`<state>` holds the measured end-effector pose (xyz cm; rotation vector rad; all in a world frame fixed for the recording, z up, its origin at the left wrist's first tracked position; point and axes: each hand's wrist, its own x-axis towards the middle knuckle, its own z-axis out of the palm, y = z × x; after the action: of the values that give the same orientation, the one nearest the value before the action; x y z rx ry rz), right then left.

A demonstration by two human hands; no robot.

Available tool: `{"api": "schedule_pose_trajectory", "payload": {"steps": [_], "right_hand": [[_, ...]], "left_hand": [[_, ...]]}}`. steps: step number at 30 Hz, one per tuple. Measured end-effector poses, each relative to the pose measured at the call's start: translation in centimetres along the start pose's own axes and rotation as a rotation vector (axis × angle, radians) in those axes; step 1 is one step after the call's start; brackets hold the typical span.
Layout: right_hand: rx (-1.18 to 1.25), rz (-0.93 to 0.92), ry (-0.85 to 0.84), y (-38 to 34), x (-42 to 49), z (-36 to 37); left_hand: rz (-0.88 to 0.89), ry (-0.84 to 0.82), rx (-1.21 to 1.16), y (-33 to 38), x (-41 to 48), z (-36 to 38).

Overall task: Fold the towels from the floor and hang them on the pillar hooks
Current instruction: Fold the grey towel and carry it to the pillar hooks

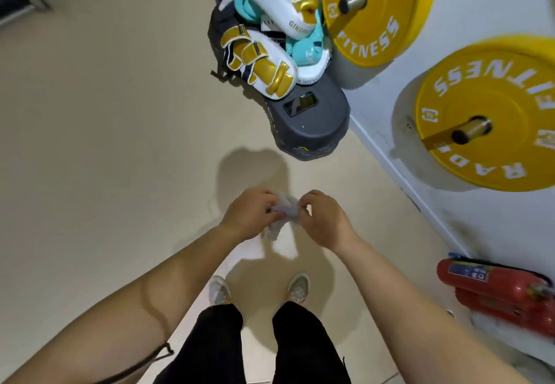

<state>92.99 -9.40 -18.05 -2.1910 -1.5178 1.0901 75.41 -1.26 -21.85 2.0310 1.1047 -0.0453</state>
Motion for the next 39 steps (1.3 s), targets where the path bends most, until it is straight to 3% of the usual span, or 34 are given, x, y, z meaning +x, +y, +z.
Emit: {"api": "schedule_pose_trajectory", "payload": {"steps": [6,13,21,27,34,39], "right_hand": [[0.093,-0.049,0.316,-4.7,-7.7,-9.9],[0.304,-0.129,0.532,-4.5,-11.7,-15.3],[0.286,-0.097,0.666,-1.1,-14.0,-18.7],[0.292,-0.076,0.68,-0.4,-15.0,-19.8],[0.265,-0.202,0.601,-4.0,-14.9,-20.0],[0.328,-0.227,0.6,-4.1,-15.2,-20.1]], "left_hand": [[0.038,0.13,-0.077,9.0,-5.7,-7.8],[0.121,0.288,-0.134,14.3,-7.3,-13.4],[0.161,0.32,-0.066,15.5,-8.1,-15.1],[0.165,0.468,-0.119,17.5,-8.0,-15.9],[0.311,0.278,-0.241,25.5,-7.1,-11.7],[0.401,0.172,-0.323,27.3,-7.2,-10.3]]}}
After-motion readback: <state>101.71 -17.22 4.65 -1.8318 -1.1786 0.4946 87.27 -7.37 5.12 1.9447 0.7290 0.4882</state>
